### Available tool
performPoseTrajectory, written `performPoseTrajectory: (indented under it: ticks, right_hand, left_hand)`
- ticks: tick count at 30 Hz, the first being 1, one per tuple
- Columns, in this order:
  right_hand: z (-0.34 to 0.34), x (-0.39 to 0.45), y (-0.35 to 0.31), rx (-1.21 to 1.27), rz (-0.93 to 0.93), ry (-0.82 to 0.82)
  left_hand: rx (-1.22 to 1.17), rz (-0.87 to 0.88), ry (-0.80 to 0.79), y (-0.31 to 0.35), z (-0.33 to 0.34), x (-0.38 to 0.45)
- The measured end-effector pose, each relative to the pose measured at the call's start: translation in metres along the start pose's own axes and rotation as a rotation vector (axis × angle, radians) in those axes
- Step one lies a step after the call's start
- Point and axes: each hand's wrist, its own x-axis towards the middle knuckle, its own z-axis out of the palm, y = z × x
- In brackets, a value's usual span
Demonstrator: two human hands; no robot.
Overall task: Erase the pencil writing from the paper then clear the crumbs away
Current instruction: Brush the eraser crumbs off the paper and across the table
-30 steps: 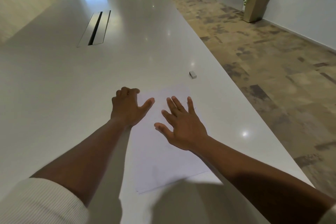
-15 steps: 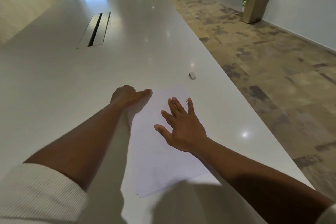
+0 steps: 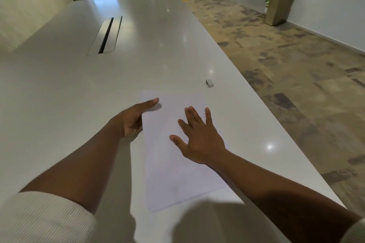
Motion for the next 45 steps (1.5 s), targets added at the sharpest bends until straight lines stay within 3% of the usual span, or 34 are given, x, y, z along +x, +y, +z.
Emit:
performPoseTrajectory:
  ticks: [2, 6, 10, 15, 19, 23, 27, 34, 36, 38, 41, 43, 45]
  right_hand:
    - [0.0, 0.0, 0.0, 0.002, 0.003, 0.01]
    - [0.002, -0.001, 0.001, 0.001, 0.017, 0.022]
    - [0.002, -0.001, 0.001, 0.005, 0.027, 0.008]
    - [-0.001, 0.0, 0.001, -0.013, 0.003, -0.003]
    - [-0.005, -0.001, -0.005, -0.02, -0.123, 0.04]
    - [0.002, -0.011, -0.023, 0.043, -0.339, -0.063]
    - [0.003, -0.014, -0.017, -0.052, -0.156, -0.028]
    - [-0.012, -0.008, 0.026, -0.133, 0.408, -0.007]
    - [-0.013, -0.009, 0.029, -0.106, 0.394, 0.057]
    - [-0.012, -0.012, 0.023, -0.057, 0.211, 0.1]
    - [-0.005, -0.018, 0.012, -0.017, -0.024, 0.023]
    - [-0.002, -0.017, 0.013, -0.055, 0.065, -0.01]
    - [-0.005, -0.016, 0.017, -0.119, 0.292, 0.003]
  left_hand:
    - [0.128, 0.011, 0.015, 0.002, 0.009, -0.003]
    - [0.57, 0.138, 0.263, 0.002, 0.025, -0.005]
    - [0.603, 0.219, 0.284, -0.004, 0.028, -0.006]
    - [0.854, 0.271, 0.417, -0.022, 0.016, -0.008]
    - [1.094, 0.353, 0.529, -0.035, 0.02, -0.007]
    - [1.191, 0.513, 0.591, -0.05, 0.027, -0.012]
    - [1.23, 0.629, 0.672, -0.062, 0.029, -0.012]
    - [1.232, 0.563, 0.726, -0.065, 0.031, -0.009]
    - [1.232, 0.564, 0.736, -0.065, 0.031, -0.007]
    - [1.232, 0.567, 0.733, -0.064, 0.03, -0.007]
    - [1.246, 0.573, 0.691, -0.063, 0.03, -0.009]
    - [1.243, 0.57, 0.666, -0.062, 0.031, -0.011]
    - [1.218, 0.547, 0.659, -0.059, 0.032, -0.014]
